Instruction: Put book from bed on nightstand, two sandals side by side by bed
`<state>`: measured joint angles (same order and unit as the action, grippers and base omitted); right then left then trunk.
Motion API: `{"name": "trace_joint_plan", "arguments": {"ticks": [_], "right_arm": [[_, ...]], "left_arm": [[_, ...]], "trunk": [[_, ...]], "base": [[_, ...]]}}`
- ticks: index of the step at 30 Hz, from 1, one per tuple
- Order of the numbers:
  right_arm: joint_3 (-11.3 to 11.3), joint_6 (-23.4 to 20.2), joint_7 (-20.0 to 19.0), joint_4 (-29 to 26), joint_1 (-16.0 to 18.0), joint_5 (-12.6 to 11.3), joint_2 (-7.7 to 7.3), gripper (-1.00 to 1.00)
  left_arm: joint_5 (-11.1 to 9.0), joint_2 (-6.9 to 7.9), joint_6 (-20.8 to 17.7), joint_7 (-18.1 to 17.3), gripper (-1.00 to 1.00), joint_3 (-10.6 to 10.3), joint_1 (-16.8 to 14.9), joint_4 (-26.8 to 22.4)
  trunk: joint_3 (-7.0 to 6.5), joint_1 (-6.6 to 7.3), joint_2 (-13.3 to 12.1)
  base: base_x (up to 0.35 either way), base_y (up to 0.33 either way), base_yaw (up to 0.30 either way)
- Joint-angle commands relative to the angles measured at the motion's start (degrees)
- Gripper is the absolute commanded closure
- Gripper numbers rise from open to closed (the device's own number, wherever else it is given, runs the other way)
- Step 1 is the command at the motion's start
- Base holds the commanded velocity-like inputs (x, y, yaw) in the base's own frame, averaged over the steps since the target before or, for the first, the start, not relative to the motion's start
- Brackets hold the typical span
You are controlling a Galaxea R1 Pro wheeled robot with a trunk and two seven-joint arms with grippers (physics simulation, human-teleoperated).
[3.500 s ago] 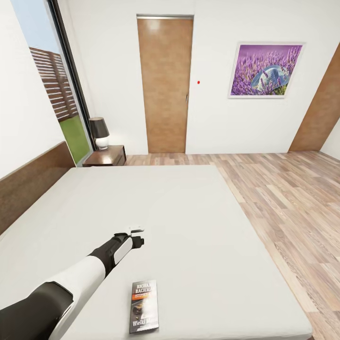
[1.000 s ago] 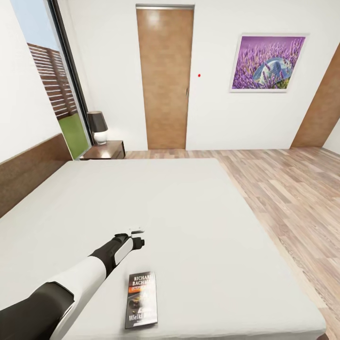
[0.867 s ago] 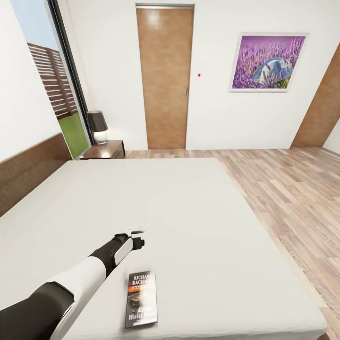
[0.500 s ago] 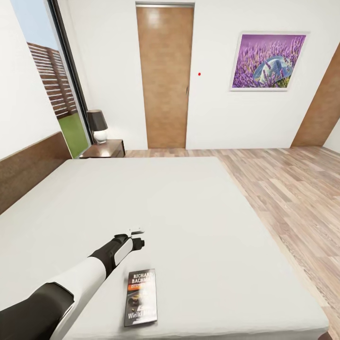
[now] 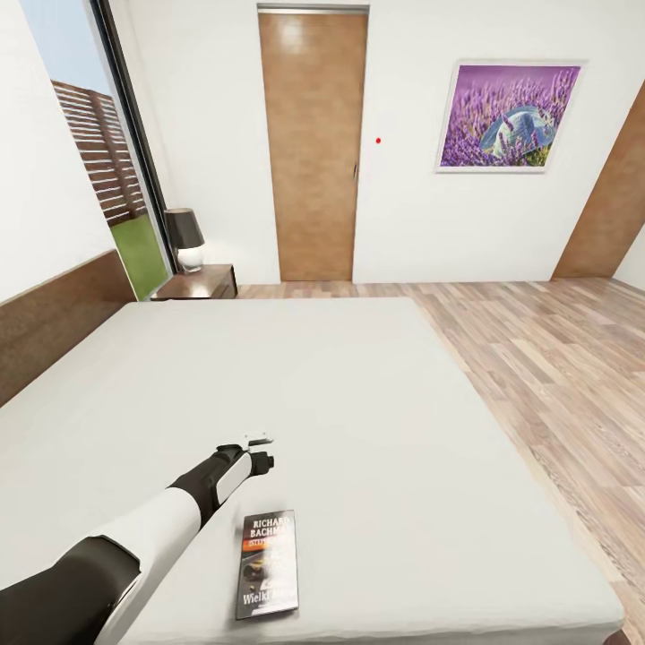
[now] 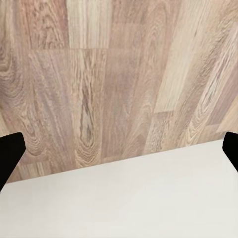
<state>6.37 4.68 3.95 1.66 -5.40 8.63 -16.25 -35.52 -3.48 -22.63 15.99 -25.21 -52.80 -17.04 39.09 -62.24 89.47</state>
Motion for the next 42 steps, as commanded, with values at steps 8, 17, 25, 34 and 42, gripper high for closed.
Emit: {"name": "trace_joint_plan", "arguments": {"ticks": [8,17,25,34,42], "right_arm": [[0.49,0.34,0.18,0.17,0.05,0.60,-0.01,-1.00],[0.49,0.34,0.18,0.11,0.04,0.63,-0.01,-1.00],[0.49,0.33,0.18,0.04,0.03,0.68,0.00,-1.00],[0.45,0.33,0.18,0.08,0.03,0.69,-0.01,-1.00],[-0.26,0.33,0.18,0.10,0.03,0.64,0.00,-1.00]], "left_arm": [[-0.61,-0.01,-0.21,0.45,-1.00,-0.45,-0.02,-0.05],[-0.61,-0.03,-0.22,0.53,-1.00,-0.42,0.04,1.54],[-0.61,-0.03,-0.22,0.44,-1.00,-0.37,0.06,2.51],[-0.61,-0.09,-0.29,0.37,-1.00,-0.42,0.11,2.68],[-0.59,-0.12,-2.03,0.36,-1.00,-0.45,0.14,2.65]], "trunk": [[0.58,-0.66,1.23],[2.19,-2.63,4.84],[2.19,-2.63,4.84],[2.91,-3.51,6.44],[4.35,-5.27,9.65]], "base": [[0.000,0.000,0.000],[0.000,0.000,0.000],[0.000,0.000,0.000],[0.000,0.000,0.000],[0.000,0.000,0.000]]}}
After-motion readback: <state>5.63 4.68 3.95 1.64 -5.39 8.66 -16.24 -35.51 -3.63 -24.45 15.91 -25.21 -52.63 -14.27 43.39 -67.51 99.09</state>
